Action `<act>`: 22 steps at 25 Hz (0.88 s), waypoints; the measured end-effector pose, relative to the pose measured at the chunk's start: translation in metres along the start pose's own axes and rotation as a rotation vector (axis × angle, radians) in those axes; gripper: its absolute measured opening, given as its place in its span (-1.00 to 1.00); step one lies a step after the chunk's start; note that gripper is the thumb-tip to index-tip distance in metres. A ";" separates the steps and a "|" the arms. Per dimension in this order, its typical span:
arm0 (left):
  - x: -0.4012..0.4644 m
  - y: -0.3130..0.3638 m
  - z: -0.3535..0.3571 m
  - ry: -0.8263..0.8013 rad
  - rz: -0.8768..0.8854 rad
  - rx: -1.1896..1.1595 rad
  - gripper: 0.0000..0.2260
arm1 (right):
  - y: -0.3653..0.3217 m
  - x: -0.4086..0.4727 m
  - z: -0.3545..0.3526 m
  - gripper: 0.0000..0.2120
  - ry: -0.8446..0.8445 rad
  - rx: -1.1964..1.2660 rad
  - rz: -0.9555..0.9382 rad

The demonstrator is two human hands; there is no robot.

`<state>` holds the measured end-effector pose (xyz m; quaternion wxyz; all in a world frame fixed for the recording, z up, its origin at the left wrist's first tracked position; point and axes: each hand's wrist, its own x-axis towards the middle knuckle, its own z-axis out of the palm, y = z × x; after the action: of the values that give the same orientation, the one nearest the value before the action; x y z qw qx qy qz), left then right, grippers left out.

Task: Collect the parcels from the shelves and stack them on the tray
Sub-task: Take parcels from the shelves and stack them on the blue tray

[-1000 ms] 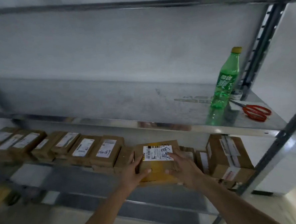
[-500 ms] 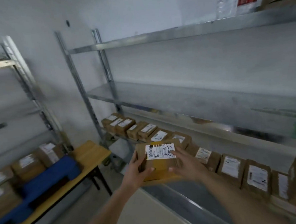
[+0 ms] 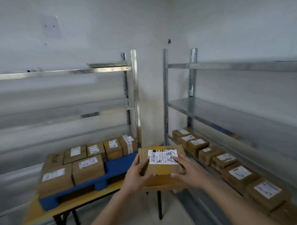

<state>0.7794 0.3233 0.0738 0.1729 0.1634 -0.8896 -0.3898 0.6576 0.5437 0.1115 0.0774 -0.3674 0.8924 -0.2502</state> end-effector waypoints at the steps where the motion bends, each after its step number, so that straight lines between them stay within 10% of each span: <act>1: 0.002 -0.015 -0.019 0.027 -0.013 -0.006 -0.31 | -0.019 0.019 0.010 -0.22 -0.015 -0.013 -0.028; 12: 0.042 -0.159 -0.161 0.162 -0.092 0.003 -0.26 | -0.163 0.167 0.105 -0.24 -0.080 -0.027 -0.180; 22: 0.125 -0.238 -0.168 0.164 -0.167 0.005 -0.24 | -0.158 0.294 0.164 -0.24 -0.179 -0.008 -0.197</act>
<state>0.7792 0.0101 0.0250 0.2117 0.2689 -0.8567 -0.3859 0.5964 0.1803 0.0631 0.1303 -0.4746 0.8425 -0.2191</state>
